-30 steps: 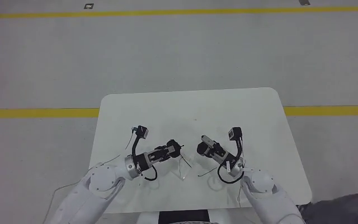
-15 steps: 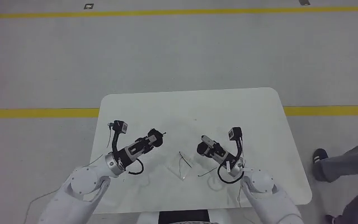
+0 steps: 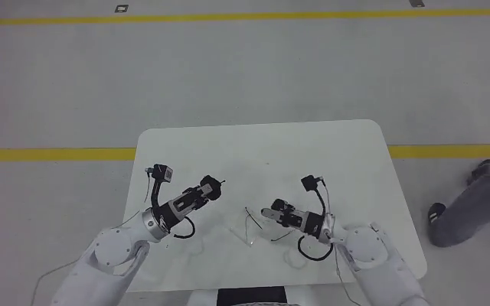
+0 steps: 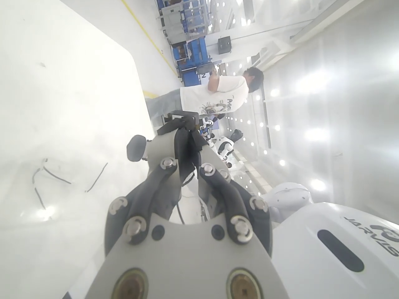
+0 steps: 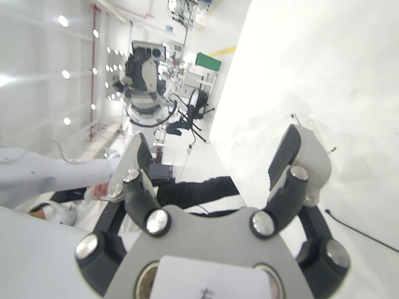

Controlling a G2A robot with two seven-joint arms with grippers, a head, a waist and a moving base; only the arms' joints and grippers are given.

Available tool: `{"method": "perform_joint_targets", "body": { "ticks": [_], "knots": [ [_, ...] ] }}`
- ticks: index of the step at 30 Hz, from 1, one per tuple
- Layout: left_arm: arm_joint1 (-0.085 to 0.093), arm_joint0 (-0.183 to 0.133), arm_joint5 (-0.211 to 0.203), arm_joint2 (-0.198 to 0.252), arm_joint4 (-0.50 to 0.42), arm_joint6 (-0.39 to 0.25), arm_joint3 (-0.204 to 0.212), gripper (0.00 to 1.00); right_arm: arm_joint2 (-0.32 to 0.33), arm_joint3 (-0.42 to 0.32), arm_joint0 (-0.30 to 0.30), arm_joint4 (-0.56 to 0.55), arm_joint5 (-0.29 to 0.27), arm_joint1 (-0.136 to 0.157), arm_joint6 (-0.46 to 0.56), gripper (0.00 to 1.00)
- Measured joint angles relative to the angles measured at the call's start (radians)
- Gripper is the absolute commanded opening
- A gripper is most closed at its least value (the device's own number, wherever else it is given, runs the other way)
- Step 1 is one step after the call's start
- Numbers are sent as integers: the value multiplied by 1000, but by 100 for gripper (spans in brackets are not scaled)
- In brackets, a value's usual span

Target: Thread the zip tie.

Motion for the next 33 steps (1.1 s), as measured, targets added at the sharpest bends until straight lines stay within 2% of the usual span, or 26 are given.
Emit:
{"method": "perform_joint_targets", "body": {
  "ticks": [3, 26, 30, 33],
  "knots": [
    [0, 0, 0, 0, 0, 0, 0, 0, -22, -28, 11, -57, 0, 4, 21, 100],
    [0, -1, 0, 0, -1, 1, 0, 0, -21, -27, 11, -54, 0, 4, 18, 100],
    [-2, -25, 0, -14, -38, 0, 24, 0, -21, -27, 11, -54, 0, 4, 18, 100],
    [-2, -48, 0, -49, -95, -43, 55, 0, -21, -27, 11, -54, 0, 4, 18, 100]
  ]
}}
